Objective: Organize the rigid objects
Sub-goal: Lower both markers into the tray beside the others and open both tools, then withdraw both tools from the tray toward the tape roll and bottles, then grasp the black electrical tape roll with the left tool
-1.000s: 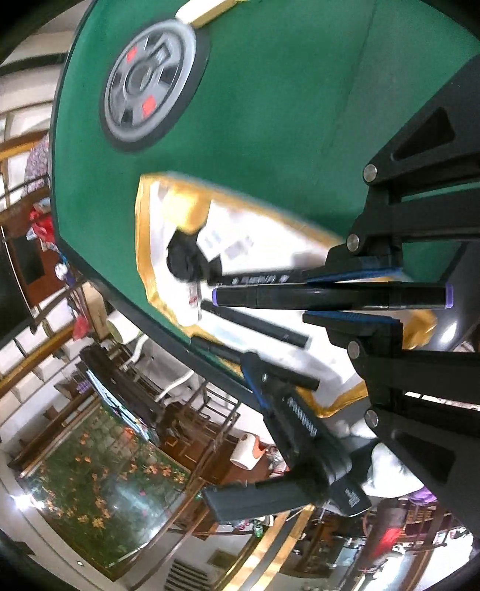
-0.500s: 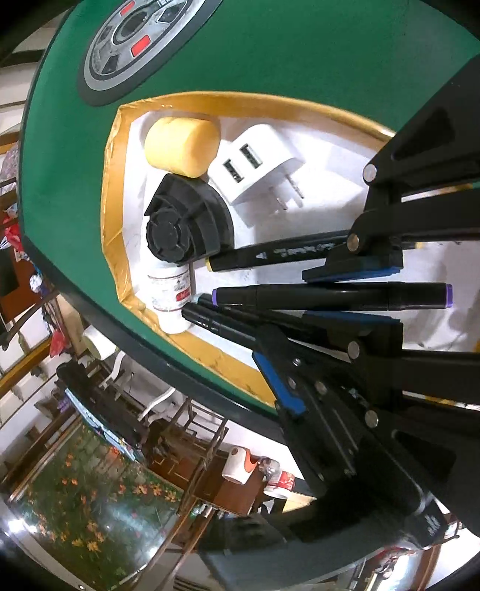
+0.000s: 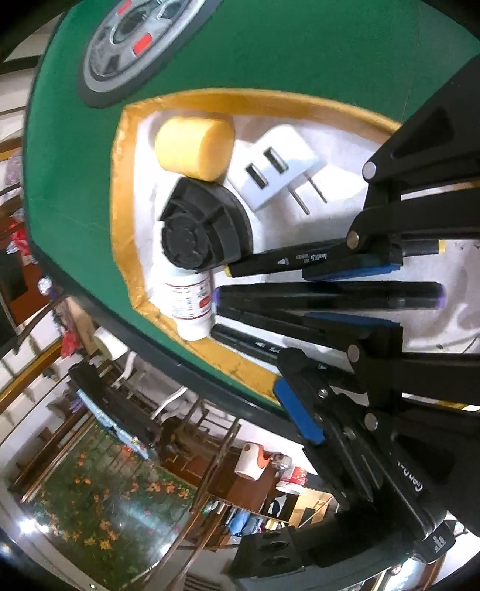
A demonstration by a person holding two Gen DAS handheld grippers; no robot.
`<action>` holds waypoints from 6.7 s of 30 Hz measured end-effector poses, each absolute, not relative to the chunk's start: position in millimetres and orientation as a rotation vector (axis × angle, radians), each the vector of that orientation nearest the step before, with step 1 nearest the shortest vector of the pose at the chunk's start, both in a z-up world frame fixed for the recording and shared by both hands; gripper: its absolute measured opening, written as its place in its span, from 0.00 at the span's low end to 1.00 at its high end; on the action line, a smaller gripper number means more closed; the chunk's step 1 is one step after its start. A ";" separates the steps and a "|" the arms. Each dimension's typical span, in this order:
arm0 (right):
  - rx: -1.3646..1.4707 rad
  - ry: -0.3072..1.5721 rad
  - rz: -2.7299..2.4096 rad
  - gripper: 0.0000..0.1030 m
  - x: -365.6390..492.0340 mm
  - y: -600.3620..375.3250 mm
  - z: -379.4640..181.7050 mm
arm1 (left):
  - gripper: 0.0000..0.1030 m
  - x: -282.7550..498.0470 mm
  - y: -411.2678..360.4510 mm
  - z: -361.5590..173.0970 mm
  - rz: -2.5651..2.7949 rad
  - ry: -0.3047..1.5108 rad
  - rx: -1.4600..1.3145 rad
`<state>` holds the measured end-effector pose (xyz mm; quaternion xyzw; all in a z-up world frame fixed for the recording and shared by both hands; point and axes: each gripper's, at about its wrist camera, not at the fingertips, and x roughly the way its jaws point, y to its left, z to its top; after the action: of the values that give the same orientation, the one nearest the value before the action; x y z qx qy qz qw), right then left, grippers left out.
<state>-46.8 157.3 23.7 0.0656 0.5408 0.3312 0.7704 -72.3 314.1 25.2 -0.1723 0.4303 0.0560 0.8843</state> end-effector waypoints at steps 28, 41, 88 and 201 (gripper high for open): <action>0.270 0.871 0.510 0.57 -93.8 -31.5 63.4 | 0.91 -134.1 190.8 93.0 0.288 0.692 -0.040; 0.348 0.828 0.415 0.57 -93.1 -99.4 61.7 | 0.91 -137.1 141.3 101.1 0.270 0.676 0.084; 0.644 0.827 0.042 0.64 31.9 -300.3 25.1 | 0.91 -87.0 42.0 46.6 0.150 0.860 0.335; 0.690 0.974 0.546 0.79 44.4 -241.9 -4.8 | 0.41 41.5 36.5 0.7 -0.066 0.942 -0.054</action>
<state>44.4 -241.9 -4.8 0.3207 0.4530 0.2539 0.7921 41.5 36.5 0.7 -0.0259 0.4536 -0.0318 0.8903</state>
